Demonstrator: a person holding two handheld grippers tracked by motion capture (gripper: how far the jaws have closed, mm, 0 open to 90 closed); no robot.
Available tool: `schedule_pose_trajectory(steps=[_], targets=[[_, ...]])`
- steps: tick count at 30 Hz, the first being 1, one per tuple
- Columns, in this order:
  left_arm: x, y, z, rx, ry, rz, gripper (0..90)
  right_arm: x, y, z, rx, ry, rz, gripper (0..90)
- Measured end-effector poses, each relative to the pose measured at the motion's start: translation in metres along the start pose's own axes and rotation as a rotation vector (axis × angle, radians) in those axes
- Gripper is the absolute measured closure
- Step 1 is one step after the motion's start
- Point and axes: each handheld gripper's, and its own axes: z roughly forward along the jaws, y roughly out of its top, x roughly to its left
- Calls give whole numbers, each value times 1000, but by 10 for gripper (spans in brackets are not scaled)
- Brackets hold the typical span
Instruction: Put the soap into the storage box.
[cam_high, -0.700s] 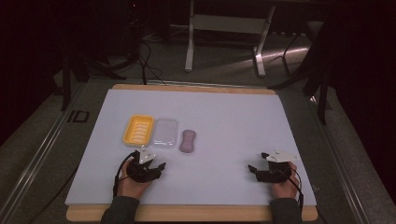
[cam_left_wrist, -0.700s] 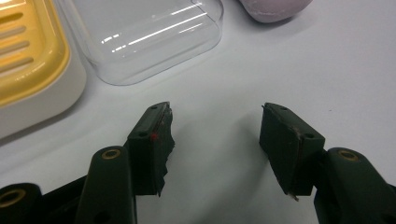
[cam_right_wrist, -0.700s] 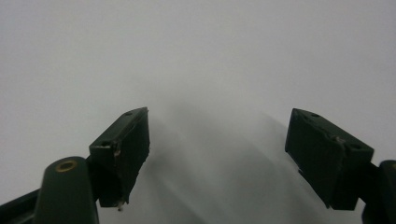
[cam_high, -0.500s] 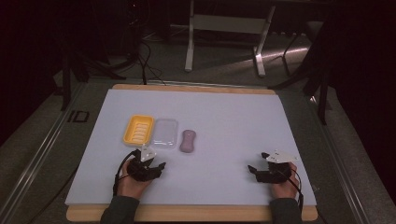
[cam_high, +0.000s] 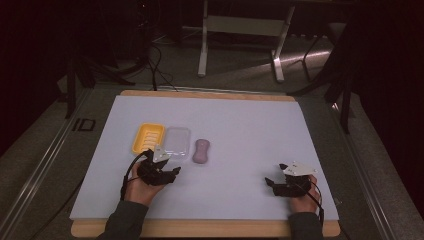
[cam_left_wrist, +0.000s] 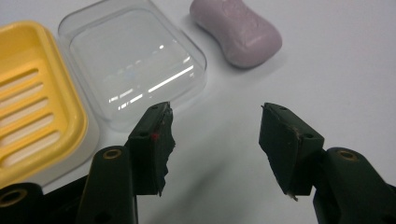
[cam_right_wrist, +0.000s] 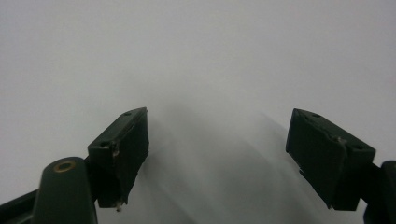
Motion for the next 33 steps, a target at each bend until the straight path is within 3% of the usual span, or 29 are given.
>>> schedule_pose_trajectory(steps=[14, 33], targets=[[-3, 29, 6, 55, -16, 45, 448, -1, -2, -4, -44, -17, 12, 197], [-5, 53, 18, 60, -37, 32, 418, 0, -2, -5, -47, -35, 7, 198]])
